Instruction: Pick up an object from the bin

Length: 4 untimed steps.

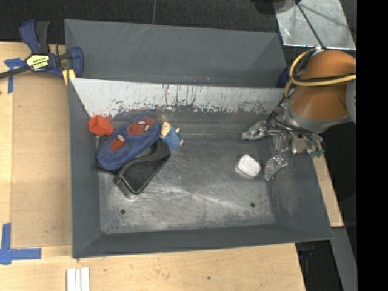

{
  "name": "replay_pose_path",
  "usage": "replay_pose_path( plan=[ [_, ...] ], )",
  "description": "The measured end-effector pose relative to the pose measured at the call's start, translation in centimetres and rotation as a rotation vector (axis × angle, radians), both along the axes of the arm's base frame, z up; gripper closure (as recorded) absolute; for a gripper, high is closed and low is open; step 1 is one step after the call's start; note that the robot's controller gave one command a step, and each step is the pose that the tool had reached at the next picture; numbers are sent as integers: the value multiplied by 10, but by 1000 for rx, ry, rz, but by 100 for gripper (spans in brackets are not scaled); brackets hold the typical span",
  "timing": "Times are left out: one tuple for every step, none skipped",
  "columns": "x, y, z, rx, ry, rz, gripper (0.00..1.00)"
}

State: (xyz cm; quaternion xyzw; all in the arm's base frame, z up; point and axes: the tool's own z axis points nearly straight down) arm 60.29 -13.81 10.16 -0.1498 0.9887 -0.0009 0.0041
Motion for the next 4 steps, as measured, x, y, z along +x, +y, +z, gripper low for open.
replay_pose_path(
  plan=[
    [-4,4,-29,0,2,-36,0],
    [-5,9,-28,1,4,-199,0],
    [-1,10,-25,1,-11,-198,100],
    [0,9,8,0,0,-197,100]
  ],
)
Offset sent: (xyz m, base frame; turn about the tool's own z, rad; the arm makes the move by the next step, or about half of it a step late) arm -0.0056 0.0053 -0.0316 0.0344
